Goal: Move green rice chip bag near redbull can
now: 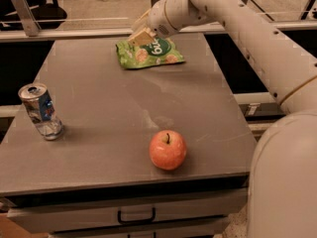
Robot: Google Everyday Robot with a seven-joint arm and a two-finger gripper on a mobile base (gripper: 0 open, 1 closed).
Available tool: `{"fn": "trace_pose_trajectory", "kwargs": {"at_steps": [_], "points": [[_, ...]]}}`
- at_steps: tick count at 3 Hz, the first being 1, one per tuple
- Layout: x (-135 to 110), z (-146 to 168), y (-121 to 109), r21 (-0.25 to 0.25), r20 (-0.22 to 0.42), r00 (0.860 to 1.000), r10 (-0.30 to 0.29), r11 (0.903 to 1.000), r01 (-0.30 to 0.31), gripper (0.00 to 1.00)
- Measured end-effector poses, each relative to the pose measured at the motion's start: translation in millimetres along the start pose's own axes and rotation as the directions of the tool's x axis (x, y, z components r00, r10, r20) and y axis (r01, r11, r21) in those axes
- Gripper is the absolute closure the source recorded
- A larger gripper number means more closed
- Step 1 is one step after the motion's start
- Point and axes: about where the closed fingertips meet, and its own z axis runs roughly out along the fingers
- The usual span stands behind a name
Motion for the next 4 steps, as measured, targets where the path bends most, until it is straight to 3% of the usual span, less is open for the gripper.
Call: {"fn": "trace_pose_trajectory", "kwargs": {"at_steps": [1,4], "points": [[12,4,-4,0.000,-0.025,1.000,0.011,0.9999,-0.011,0.00],[68,36,5,-0.052,-0.127,0.988,0.086,0.9943,-0.093,0.00]]}}
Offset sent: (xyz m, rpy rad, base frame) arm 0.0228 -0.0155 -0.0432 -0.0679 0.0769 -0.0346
